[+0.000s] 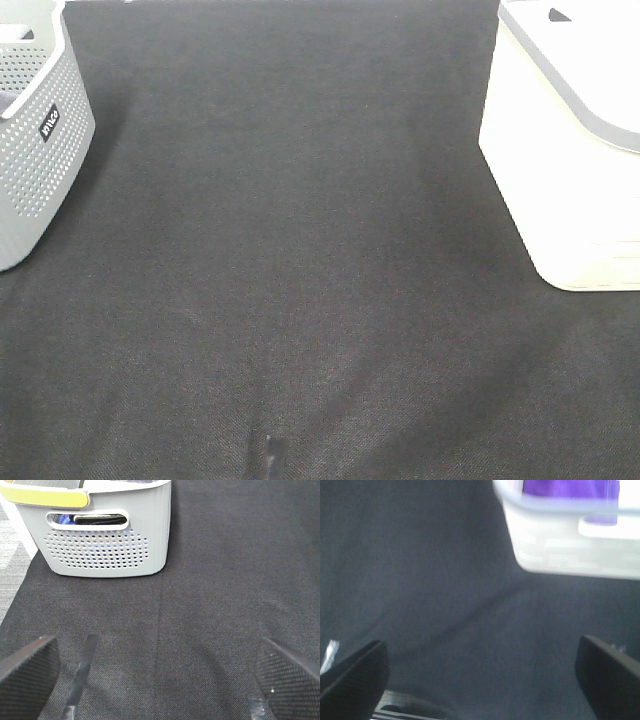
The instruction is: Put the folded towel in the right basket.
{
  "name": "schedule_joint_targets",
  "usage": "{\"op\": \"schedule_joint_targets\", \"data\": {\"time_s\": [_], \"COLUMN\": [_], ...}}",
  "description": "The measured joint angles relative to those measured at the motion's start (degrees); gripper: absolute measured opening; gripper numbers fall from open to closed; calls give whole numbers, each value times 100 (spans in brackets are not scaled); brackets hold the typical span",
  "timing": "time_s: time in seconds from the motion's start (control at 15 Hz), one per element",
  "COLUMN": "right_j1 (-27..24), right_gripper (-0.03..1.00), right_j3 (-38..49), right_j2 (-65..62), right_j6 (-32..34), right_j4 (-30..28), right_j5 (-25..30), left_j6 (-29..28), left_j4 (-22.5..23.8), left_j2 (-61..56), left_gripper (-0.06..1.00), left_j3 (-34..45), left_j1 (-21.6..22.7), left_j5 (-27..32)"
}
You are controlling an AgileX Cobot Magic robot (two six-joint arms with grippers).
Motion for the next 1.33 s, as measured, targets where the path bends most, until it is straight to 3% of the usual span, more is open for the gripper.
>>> {"op": "schedule_joint_targets", "data": {"time_s": [0.07,0.13,0.53,0.8,1.33], "right_j1": [0,0,0,0,458], "right_gripper": [96,96,96,96,96], "right_j3": [756,756,1914,1937,1954], "right_j2": [-1226,-1226,-3953,-4091,-4091], "right_j6": [0,0,195,945,1037], "right_j4": [-52,-52,-424,-985,-1003], "right_j5": [34,34,206,195,195], "left_j6": [0,0,0,0,0], "left_j4": [0,0,0,0,0], "left_j2": [0,0,0,0,0], "left_gripper": [99,99,99,99,99], "left_j3": [0,0,0,0,0], "left_j1": [0,0,0,0,0], "left_j5": [0,0,0,0,0]}}
